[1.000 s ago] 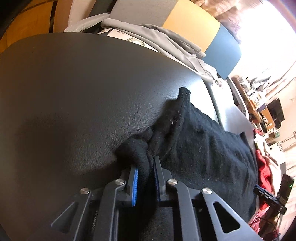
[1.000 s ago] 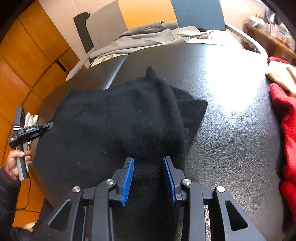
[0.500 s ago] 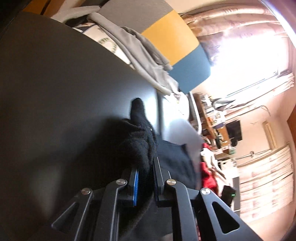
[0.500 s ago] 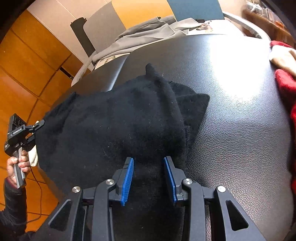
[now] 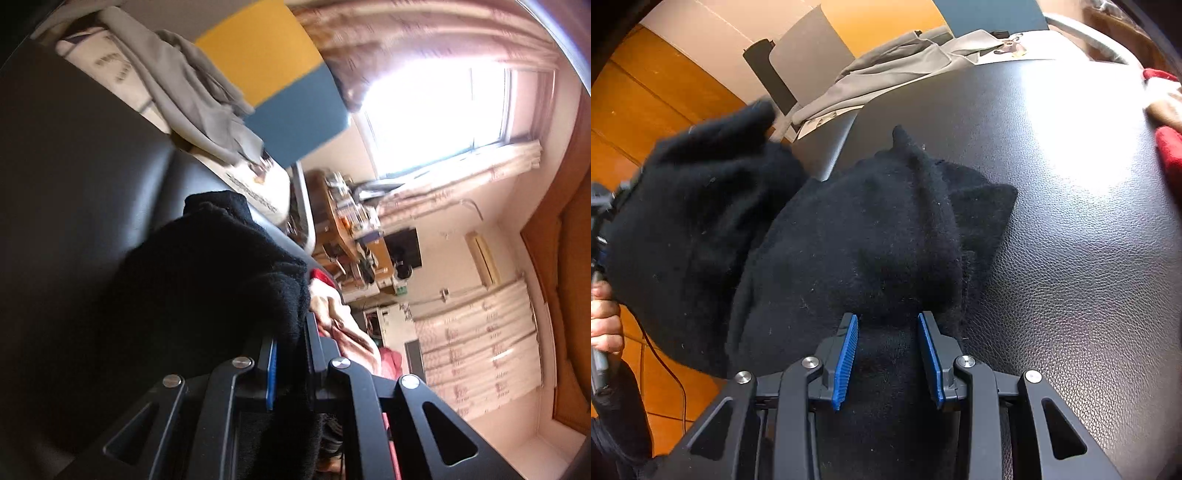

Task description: Fold clothes

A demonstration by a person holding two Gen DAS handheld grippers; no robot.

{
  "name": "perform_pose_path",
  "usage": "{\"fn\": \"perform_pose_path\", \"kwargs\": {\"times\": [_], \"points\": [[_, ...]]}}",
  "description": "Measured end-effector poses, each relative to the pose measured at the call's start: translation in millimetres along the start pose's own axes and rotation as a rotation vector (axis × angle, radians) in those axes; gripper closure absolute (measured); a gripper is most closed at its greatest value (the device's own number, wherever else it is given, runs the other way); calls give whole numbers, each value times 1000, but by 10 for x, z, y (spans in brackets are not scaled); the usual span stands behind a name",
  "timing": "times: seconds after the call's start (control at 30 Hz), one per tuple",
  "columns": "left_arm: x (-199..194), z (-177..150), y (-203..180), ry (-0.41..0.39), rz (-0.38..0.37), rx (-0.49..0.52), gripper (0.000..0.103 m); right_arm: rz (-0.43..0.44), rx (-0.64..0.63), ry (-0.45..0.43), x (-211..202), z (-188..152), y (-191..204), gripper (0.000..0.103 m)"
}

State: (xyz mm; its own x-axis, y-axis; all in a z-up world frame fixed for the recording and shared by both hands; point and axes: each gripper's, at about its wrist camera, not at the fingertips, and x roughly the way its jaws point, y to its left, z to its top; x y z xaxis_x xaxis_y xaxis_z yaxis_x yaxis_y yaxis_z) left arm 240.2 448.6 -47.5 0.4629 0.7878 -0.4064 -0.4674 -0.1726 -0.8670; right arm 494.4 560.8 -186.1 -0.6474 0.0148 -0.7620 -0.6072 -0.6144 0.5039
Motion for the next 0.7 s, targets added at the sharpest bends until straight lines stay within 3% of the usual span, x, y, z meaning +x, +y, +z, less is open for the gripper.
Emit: {"fn": "perform_pose_path", "kwargs": {"times": [0.13, 0.27, 0.4, 0.5, 0.7], "points": [[546, -133, -120, 68, 23, -15, 93, 28, -4, -9, -5, -26, -23, 68], [1063, -276, -75, 118, 109, -30, 93, 73, 20, -30, -16, -74, -72, 68], [1410, -412, 103, 174, 164, -98, 93, 108, 39, -50, -11, -108, -106, 68], [1563, -529, 66, 197, 191, -68, 93, 120, 50, -61, -9, -132, -115, 68], [1613, -595, -41, 261, 121, -90, 88, 167, 69, -87, -33, -186, -168, 68]]}}
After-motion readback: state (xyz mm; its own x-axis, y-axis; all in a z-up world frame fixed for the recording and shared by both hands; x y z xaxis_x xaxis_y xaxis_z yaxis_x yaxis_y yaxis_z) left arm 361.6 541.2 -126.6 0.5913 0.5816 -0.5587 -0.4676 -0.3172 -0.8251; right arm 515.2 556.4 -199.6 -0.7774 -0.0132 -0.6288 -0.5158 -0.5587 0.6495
